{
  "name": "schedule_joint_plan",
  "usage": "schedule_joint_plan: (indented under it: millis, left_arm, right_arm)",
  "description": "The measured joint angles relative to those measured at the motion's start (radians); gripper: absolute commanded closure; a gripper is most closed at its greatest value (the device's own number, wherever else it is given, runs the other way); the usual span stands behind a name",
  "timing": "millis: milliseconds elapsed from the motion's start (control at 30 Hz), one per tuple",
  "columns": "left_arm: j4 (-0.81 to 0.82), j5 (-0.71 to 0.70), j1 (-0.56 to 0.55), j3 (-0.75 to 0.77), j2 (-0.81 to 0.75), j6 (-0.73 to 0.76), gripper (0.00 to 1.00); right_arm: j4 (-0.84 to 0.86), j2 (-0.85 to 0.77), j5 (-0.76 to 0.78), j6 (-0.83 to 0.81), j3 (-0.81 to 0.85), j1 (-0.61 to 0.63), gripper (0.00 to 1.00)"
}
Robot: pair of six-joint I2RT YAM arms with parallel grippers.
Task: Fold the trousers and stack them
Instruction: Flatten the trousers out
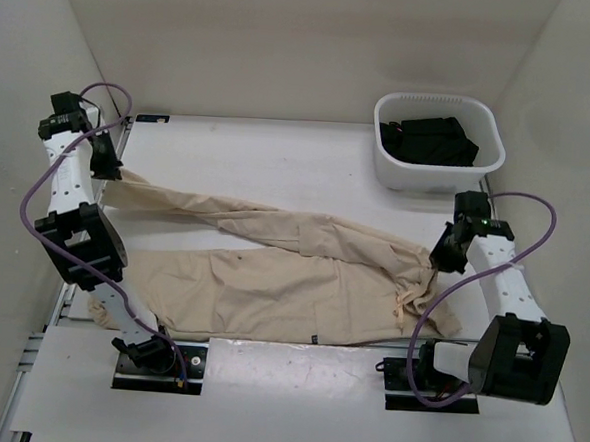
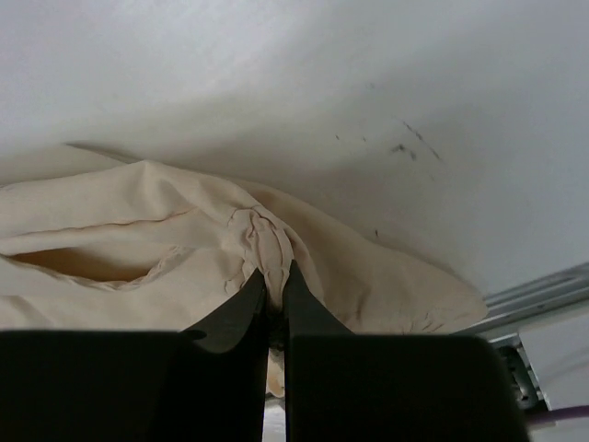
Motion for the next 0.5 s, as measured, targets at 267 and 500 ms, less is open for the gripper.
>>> schedule_joint_plan:
  millis: [267, 500]
  left_arm:
    - [-0.062, -0.031, -0.017, 0.079, 0.036, -0.001, 0.86]
    - [-0.068, -0.176, -0.147, 0.356, 0.289, 0.003, 0.63]
  right_arm:
    - [-0.043, -0.087, 0.021, 0.0, -0.007, -0.01, 1.0]
    - [-0.038, -0.045, -0.03, -0.025, 0.114, -0.011, 1.0]
